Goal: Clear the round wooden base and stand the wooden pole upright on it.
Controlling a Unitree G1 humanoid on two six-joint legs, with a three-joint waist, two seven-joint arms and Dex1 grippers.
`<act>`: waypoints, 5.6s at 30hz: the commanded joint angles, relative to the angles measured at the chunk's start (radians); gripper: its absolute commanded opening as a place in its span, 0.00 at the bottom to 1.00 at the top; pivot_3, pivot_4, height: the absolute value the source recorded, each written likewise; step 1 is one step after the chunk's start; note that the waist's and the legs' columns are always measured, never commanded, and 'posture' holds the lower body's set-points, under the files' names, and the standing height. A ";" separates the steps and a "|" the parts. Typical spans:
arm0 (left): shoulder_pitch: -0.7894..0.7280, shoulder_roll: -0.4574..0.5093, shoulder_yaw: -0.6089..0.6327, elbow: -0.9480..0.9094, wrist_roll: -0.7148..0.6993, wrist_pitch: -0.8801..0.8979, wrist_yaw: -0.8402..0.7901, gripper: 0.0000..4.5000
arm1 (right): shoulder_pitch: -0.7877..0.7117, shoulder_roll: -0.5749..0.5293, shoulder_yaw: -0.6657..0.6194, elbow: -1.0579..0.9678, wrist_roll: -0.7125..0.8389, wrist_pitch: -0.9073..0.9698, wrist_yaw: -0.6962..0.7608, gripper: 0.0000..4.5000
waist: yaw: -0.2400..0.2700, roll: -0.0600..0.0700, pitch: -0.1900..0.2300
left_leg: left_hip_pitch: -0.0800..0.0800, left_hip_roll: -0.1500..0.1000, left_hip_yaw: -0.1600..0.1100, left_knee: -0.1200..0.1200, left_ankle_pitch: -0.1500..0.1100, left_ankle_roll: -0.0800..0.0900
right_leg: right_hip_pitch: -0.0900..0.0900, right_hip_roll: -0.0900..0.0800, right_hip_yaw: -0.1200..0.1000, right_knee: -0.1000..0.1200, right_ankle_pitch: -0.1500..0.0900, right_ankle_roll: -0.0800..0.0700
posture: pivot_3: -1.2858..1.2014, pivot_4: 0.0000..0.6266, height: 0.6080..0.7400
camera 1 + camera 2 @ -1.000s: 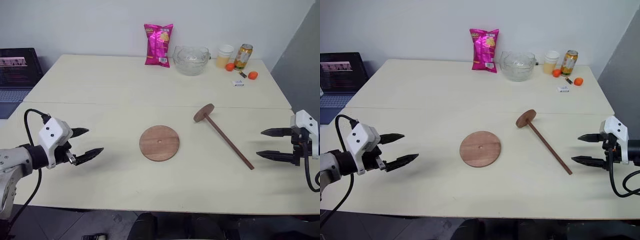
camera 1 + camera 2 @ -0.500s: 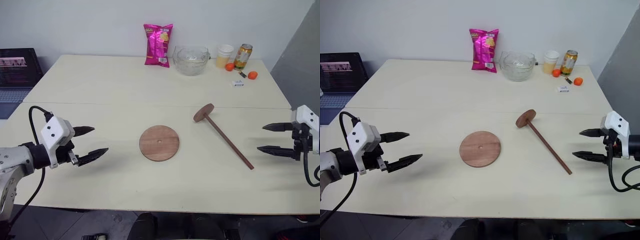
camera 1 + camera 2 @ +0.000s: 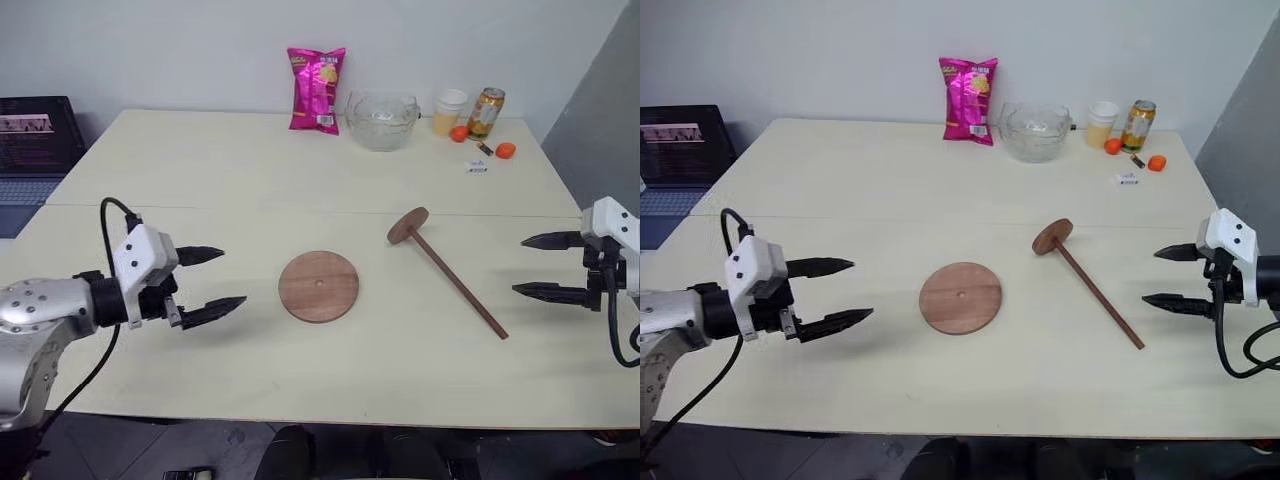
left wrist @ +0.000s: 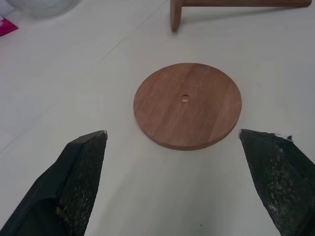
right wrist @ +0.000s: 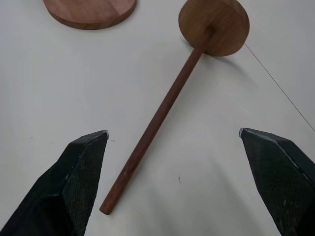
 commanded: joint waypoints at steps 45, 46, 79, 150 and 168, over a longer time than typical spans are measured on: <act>-0.173 -0.155 -0.319 -0.081 0.126 -0.086 0.048 1.00 | -0.751 0.492 0.621 0.336 -0.213 0.948 -0.541 0.82 | -0.001 0.000 0.000 | -0.004 -0.001 0.003 0.001 0.000 0.000 | -0.006 0.001 0.005 0.001 0.001 0.002 | 0.52 0.24 1.00; -0.170 -0.152 -0.318 -0.077 0.131 -0.090 0.046 1.00 | -0.754 0.495 0.619 0.341 -0.213 0.950 -0.542 0.77 | -0.002 0.000 0.000 | -0.004 -0.001 0.003 0.001 0.000 0.000 | -0.006 0.001 0.005 0.001 0.001 0.002 | 0.52 0.24 1.00; 0.007 -0.060 0.002 -0.075 0.024 0.026 0.073 1.00 | -0.639 0.729 0.199 -0.131 0.001 0.546 -0.590 0.06 | -0.010 -0.001 0.000 | -0.012 0.000 0.003 0.001 0.000 0.000 | -0.013 0.001 0.005 0.002 0.002 0.002 | 0.52 0.24 1.00; 0.135 -0.021 0.013 -0.114 0.023 0.041 0.051 1.00 | -0.289 1.097 0.466 0.275 -0.226 -0.328 -0.581 0.06 | -0.027 -0.003 -0.002 | 0.001 0.001 0.004 0.000 0.000 0.000 | -0.006 0.002 0.008 0.005 0.002 0.003 | 0.52 0.24 1.00; 0.120 -0.024 0.002 -0.097 0.027 0.033 0.046 1.00 | -0.239 1.037 0.501 0.370 -0.250 -0.339 -0.531 0.06 | -0.022 -0.001 -0.020 | 0.017 0.000 0.004 -0.006 -0.001 0.001 | 0.005 0.001 0.008 0.000 0.001 0.002 | 0.52 0.24 1.00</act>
